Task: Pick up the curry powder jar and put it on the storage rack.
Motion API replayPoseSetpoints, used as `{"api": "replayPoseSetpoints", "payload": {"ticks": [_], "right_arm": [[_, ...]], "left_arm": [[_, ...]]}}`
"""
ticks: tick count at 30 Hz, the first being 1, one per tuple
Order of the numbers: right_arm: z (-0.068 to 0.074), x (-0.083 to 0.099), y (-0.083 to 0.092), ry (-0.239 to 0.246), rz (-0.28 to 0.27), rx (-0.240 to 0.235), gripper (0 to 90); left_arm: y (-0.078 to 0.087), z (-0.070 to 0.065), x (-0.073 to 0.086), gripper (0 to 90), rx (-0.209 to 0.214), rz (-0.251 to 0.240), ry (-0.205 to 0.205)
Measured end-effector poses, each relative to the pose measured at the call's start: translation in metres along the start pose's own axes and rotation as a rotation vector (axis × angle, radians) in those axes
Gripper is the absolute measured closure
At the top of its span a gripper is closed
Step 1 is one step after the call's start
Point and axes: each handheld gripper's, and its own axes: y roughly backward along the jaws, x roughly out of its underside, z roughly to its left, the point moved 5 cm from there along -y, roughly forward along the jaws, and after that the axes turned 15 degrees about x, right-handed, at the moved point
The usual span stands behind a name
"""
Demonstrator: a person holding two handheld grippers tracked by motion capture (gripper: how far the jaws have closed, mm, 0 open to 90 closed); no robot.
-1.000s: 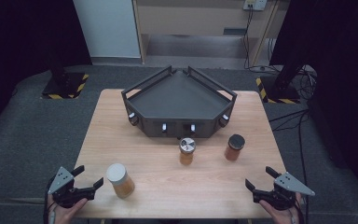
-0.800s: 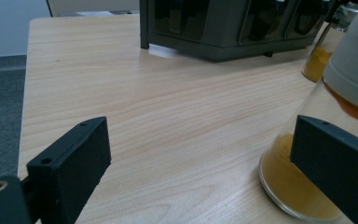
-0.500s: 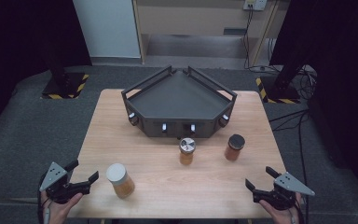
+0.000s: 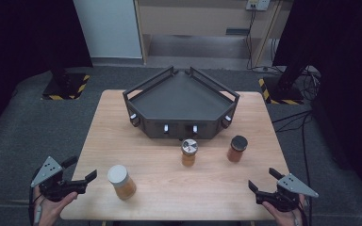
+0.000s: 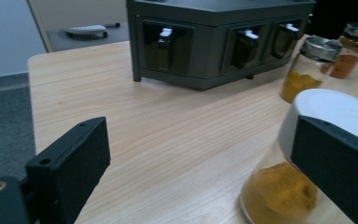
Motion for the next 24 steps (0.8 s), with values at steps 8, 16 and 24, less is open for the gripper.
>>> {"api": "replayPoseSetpoints", "payload": {"ticks": [8,16,24], "right_arm": [[0.0,0.0,0.0,0.0,0.001,0.003,6.8],[0.0,0.0,0.0,0.001,0.001,0.006,6.8],[0.0,0.0,0.0,0.0,0.0,0.007,6.9]], "left_arm": [[0.005,0.004,-0.008,3.1,0.055,0.011,-0.001],[-0.003,0.002,-0.016,2.5,0.143,0.064,-0.047],[-0.011,0.002,-0.019,2.5,0.21,0.086,-0.072]]}}
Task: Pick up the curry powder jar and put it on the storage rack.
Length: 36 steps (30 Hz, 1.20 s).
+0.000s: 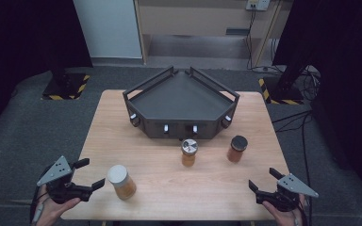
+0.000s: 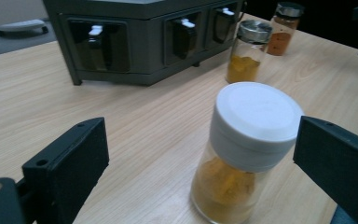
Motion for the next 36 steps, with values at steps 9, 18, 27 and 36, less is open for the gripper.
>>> {"api": "replayPoseSetpoints", "payload": {"ticks": [9,18,27,36], "right_arm": [[0.0,0.0,0.0,-0.001,0.0,0.0,7.0],[0.0,0.0,0.0,-0.003,-0.001,0.002,7.0],[0.0,0.0,0.0,-0.003,-0.002,0.002,7.2],[0.0,0.0,0.0,-0.005,-0.002,0.002,7.2]], "left_arm": [[-0.01,-0.002,-0.001,2.8,0.04,0.006,-0.014],[-0.021,-0.003,-0.002,3.1,0.072,-0.003,-0.034],[-0.033,0.0,0.002,4.5,0.094,-0.002,-0.029],[-0.044,0.002,0.008,6.1,0.1,-0.026,-0.029]]}}
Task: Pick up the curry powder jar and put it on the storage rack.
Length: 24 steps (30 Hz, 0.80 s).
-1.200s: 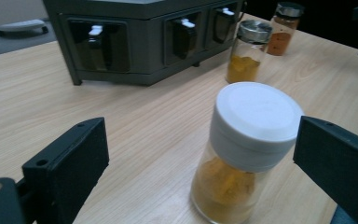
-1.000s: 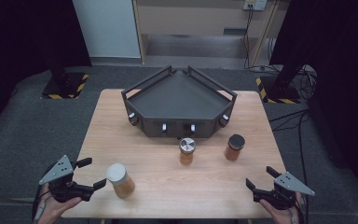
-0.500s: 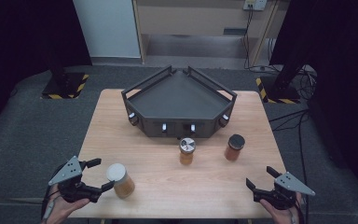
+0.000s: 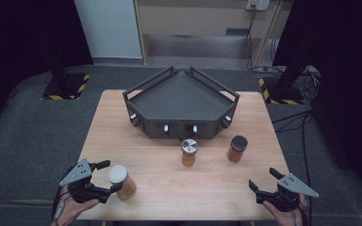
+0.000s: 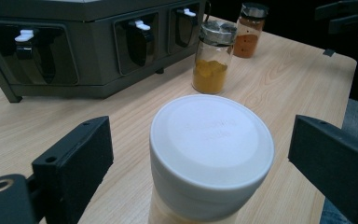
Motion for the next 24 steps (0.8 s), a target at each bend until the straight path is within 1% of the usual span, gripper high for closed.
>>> {"api": "replayPoseSetpoints", "payload": {"ticks": [7,10,13,14,17,20,22,24], "right_arm": [[0.0,0.0,0.0,0.002,0.001,0.001,7.3],[0.0,0.0,0.0,0.001,0.001,0.002,7.4],[0.0,0.0,0.0,0.002,0.001,0.002,7.3],[0.0,0.0,0.0,0.001,0.001,0.002,7.4],[0.0,0.0,0.0,0.003,0.0,0.002,7.4],[0.0,0.0,0.0,0.002,0.0,0.003,7.4],[0.001,0.0,0.0,0.003,0.0,0.004,7.5],[0.001,0.0,0.0,0.003,-0.001,0.004,7.4]], "left_arm": [[-0.006,0.001,0.004,7.8,-0.001,0.003,-0.007],[-0.009,0.002,0.006,10.0,0.006,0.001,-0.011],[-0.012,0.002,0.007,13.2,0.004,-0.002,-0.02],[-0.012,0.002,0.008,15.5,0.006,-0.005,-0.024],[-0.014,0.003,0.011,19.5,-0.006,-0.013,-0.037],[-0.015,0.004,0.014,21.7,0.004,-0.023,-0.032],[-0.017,0.004,0.015,24.2,0.006,-0.025,-0.041],[-0.017,0.003,0.016,29.2,0.009,-0.03,-0.053]]}}
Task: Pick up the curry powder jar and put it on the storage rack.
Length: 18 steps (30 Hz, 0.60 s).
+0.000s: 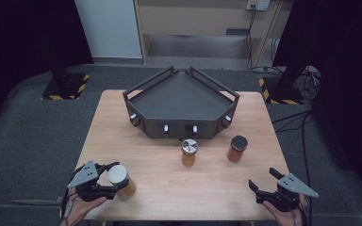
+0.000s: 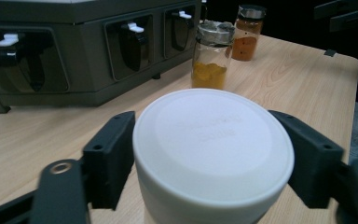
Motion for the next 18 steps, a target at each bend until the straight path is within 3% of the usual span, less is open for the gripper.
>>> {"api": "replayPoseSetpoints", "payload": {"ticks": [5,18], "right_arm": [[-0.0001,0.0001,0.0001,-0.001,-0.001,0.001,7.5],[0.0,0.0,0.0,-0.001,-0.001,-0.001,7.4]], "left_arm": [[-0.0009,-0.0028,0.0012,32.7,-0.017,-0.004,-0.018],[-0.0041,-0.0031,-0.0044,32.9,-0.018,0.006,0.007]]}}
